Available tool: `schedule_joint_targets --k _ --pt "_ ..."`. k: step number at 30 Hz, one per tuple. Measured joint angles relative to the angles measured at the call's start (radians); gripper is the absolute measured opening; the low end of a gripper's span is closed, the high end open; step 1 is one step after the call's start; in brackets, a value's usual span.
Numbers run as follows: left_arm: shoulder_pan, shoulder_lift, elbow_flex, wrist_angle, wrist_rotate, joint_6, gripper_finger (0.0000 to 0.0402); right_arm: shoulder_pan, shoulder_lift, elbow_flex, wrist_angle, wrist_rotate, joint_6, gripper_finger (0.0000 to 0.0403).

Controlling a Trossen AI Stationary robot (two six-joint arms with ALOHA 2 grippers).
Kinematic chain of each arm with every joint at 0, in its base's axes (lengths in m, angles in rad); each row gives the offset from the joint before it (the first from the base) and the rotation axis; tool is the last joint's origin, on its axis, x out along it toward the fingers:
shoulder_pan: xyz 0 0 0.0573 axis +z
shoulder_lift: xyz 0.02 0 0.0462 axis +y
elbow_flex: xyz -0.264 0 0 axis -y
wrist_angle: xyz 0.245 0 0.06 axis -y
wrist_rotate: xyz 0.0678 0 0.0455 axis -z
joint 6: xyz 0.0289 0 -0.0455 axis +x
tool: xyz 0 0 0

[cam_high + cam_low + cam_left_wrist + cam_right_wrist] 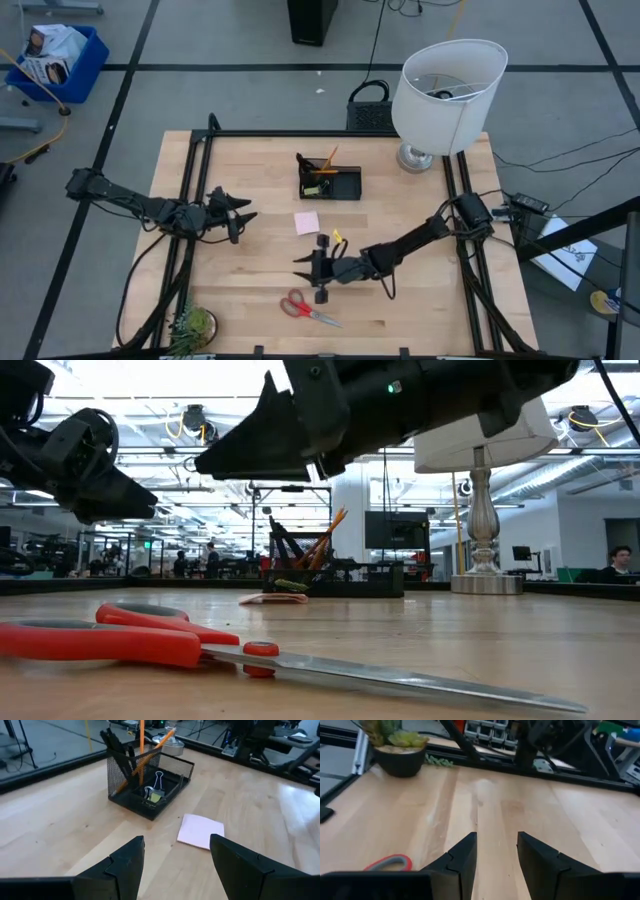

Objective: Pick and place office supplies into organizer
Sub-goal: Put the red scissors into the desk organizer

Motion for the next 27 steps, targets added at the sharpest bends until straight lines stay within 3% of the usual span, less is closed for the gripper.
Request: schedule_joint_targets --k 12,20,27 --pt "0.000 0.000 0.000 0.011 0.000 -0.001 0.0230 0.007 0.000 0.013 -0.042 0.001 0.072 0.0130" --pt "0.000 0.000 0.000 0.018 -0.008 0.015 0.0230 0.057 0.001 0.229 -0.416 0.013 0.089 0.0130" --pt "0.000 0.000 0.000 0.018 -0.006 0.018 0.0230 0.064 0.001 0.340 -0.715 0.001 0.263 0.0130"
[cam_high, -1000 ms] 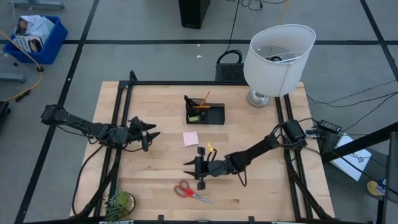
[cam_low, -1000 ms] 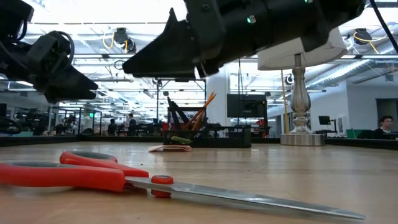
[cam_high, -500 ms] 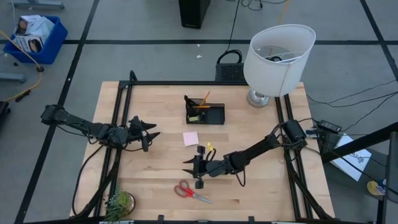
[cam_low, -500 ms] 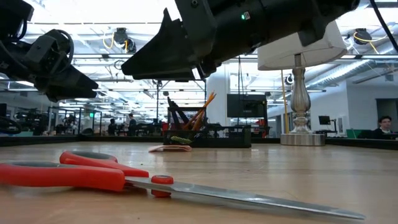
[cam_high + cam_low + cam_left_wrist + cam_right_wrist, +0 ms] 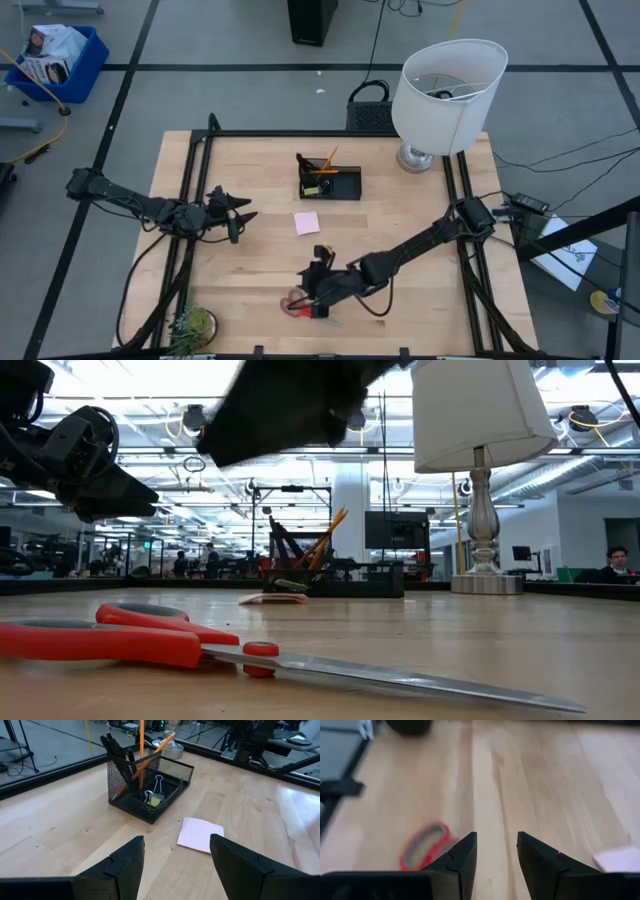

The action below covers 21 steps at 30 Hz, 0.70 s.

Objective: Pick and place office supplies into organizer
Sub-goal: Put the red scissors into the desk organizer

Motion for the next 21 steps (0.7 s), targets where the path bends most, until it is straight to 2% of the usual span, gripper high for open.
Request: schedule_joint_targets --k 3,9,14,17,21 --pt "0.000 0.000 0.000 0.000 0.005 -0.021 0.0230 -0.007 0.001 -0.002 -0.057 -0.001 0.037 0.0130" --pt "0.000 0.000 0.000 0.000 0.006 -0.012 0.0230 -0.011 0.001 -0.002 -0.060 -0.004 0.038 0.0130" --pt "0.000 0.000 0.000 -0.001 0.006 0.011 0.0230 -0.022 0.010 -0.002 -0.046 -0.012 -0.016 0.0130" --pt "0.000 0.000 0.000 -0.001 0.006 0.011 0.0230 -0.019 0.050 -0.002 -0.015 -0.031 -0.093 0.0130" --pt "0.000 0.000 0.000 -0.001 0.006 0.010 0.0230 -0.025 0.095 -0.002 0.022 -0.035 -0.109 0.0130"
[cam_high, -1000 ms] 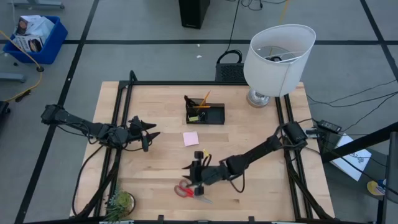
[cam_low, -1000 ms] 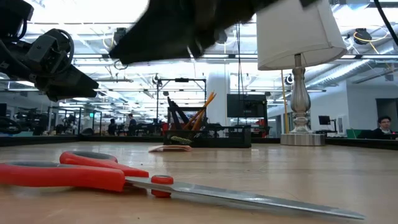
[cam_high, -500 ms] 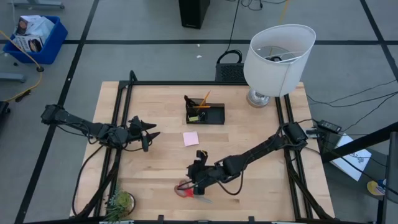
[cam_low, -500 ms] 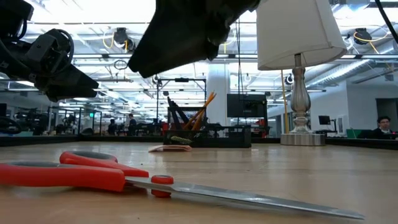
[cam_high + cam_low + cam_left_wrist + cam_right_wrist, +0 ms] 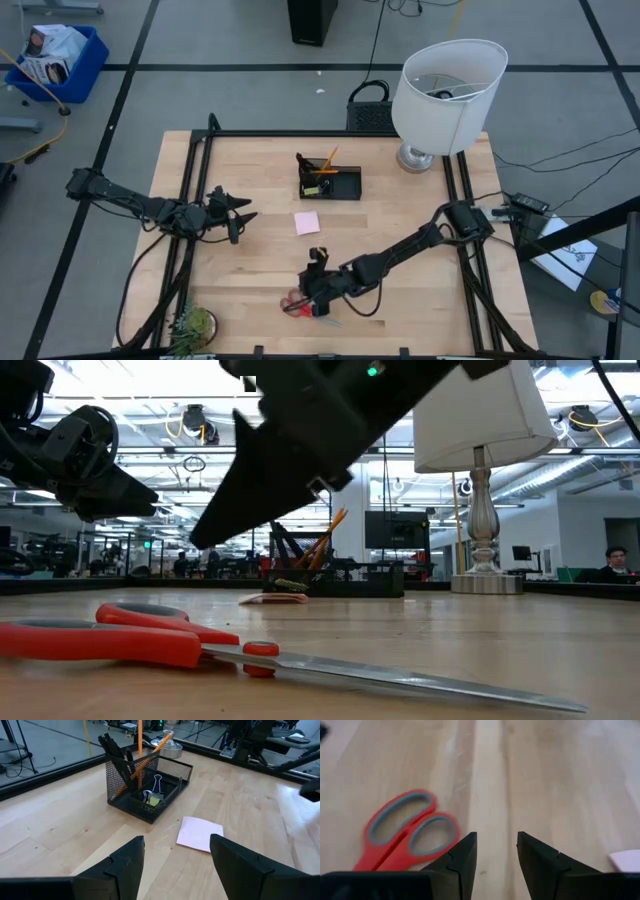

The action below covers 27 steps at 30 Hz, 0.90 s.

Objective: Pick and place office supplies into organizer
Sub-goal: Put the red scissors into the desk organizer

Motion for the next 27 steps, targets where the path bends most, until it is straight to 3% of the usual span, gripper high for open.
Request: schedule_joint_targets --k 4,9,27 --pt "0.000 0.000 0.000 0.000 0.000 -0.002 0.0230 -0.015 0.025 0.001 0.009 -0.002 0.003 0.0130" --pt "0.000 0.000 0.000 0.000 0.000 -0.002 0.0230 -0.021 0.060 0.000 0.085 -0.102 0.012 0.0130" --pt "0.000 0.000 0.000 0.000 0.000 0.001 0.0230 -0.018 0.084 0.000 0.138 -0.103 0.008 0.0130"
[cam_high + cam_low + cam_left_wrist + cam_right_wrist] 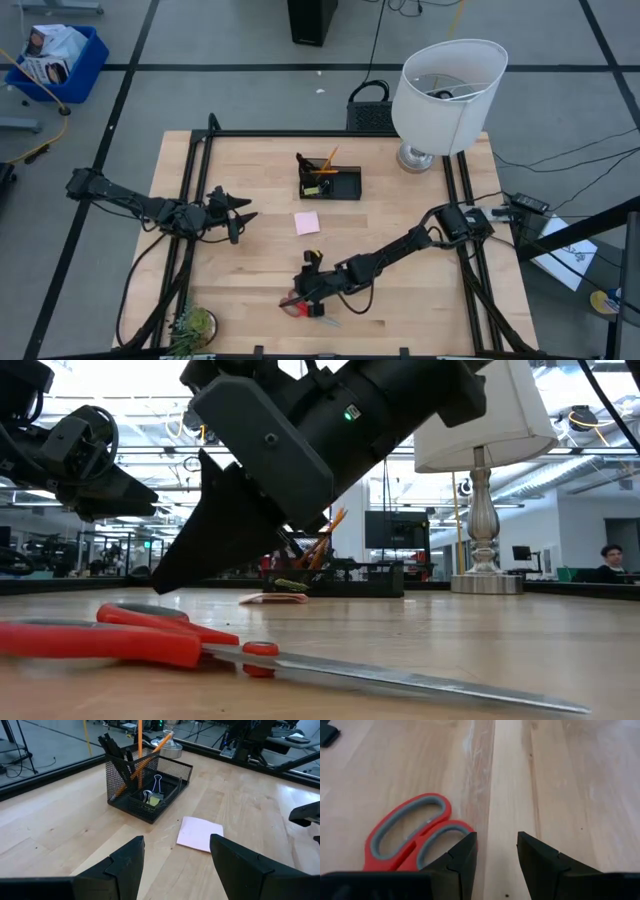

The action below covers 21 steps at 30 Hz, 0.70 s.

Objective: Pick and place office supplies into organizer
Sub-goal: Put the red scissors into the desk organizer

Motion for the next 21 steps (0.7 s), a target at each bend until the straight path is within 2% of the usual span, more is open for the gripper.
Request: schedule_joint_targets --k 21 --pt "0.000 0.000 0.000 0.000 -0.005 0.001 0.0230 0.017 0.026 0.000 0.055 -0.052 0.051 0.0130"
